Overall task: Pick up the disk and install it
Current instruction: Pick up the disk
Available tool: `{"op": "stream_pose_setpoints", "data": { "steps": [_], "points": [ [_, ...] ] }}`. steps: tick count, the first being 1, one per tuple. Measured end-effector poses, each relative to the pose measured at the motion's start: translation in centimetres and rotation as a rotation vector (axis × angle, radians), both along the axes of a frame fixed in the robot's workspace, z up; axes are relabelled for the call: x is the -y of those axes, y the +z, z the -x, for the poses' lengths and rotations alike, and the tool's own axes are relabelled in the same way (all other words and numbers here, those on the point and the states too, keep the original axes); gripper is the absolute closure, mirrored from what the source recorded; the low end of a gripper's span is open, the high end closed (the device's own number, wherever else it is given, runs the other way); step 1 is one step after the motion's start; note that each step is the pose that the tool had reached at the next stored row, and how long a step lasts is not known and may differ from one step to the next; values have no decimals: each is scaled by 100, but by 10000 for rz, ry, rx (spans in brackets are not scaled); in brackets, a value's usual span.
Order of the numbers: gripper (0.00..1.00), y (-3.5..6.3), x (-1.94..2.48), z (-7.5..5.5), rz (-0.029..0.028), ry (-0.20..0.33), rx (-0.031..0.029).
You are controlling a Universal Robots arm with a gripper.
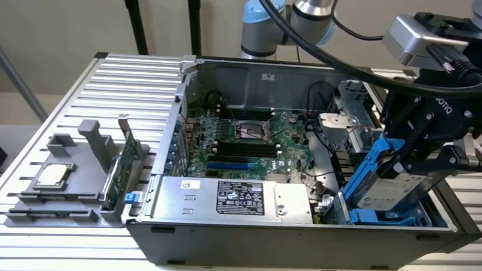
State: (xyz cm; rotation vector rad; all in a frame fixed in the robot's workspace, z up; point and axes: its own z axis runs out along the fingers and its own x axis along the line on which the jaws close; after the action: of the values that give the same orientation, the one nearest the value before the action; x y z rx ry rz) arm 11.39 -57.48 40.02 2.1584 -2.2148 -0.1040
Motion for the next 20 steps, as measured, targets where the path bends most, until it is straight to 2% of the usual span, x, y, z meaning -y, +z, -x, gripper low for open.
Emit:
{"op": "stream_pose_setpoints", "data": {
  "steps": [6, 7, 14, 17, 20],
  "points": [
    [66, -30, 0, 2, -1, -1, -24],
    [60, -36, 0, 2, -1, -1, -27],
    [60, -56, -2, -46, -2, 2, -13],
    [60, -54, -3, -95, 1, 11, 48],
    [60, -55, -3, -128, -1, 22, 172]
  ]
}}
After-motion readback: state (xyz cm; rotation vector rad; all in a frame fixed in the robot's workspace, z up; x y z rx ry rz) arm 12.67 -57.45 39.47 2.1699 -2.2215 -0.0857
